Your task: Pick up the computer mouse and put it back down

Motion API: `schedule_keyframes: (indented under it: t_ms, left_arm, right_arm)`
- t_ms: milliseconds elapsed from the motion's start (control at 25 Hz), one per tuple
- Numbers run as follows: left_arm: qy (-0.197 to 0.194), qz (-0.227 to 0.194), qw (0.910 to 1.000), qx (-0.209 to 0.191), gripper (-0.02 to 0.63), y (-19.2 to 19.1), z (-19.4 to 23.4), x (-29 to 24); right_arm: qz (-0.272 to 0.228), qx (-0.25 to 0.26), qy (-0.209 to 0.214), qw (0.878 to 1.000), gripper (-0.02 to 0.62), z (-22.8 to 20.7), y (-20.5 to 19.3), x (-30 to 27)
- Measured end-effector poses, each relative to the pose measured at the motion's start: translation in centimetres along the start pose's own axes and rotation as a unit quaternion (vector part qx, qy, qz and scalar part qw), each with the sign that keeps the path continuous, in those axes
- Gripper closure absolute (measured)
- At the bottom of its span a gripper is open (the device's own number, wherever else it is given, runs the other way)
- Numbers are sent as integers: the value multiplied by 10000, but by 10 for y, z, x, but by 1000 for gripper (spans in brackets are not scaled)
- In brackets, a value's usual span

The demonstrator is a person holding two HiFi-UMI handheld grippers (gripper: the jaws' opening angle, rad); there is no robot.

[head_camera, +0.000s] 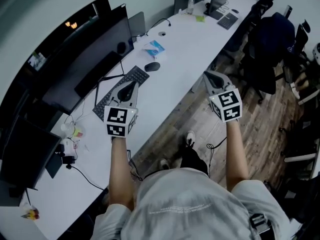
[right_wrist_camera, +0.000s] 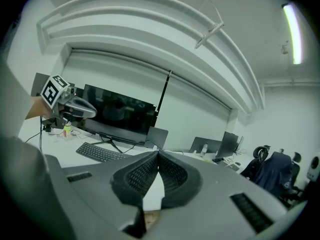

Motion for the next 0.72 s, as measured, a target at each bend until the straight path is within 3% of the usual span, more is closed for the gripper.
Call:
schedule_keyframes:
  t_ms: [160,440,720]
  left_arm:
    - [-7,-167,9998,-50,592,11,-10,19]
    - [-84,-480,9988,-25,591,30,-29,49]
    - [-298,-773,9966,26,591,48,-39,62]
  right_arm:
    - [-150,-128,-129,9997,594,7,8,35]
    - [-249,201,-476,9984,594,23,27,87]
    - [-365,110,-710,9967,594,30,38,115]
Point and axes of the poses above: the fingertips, and each gripper's own axes: x backward along the fingers, z to its left, y out of its top, the point moved 5 cm from there along x, backward along the fingers, and after that the axes turned 1 degree about -z, right-handed, at the moved point
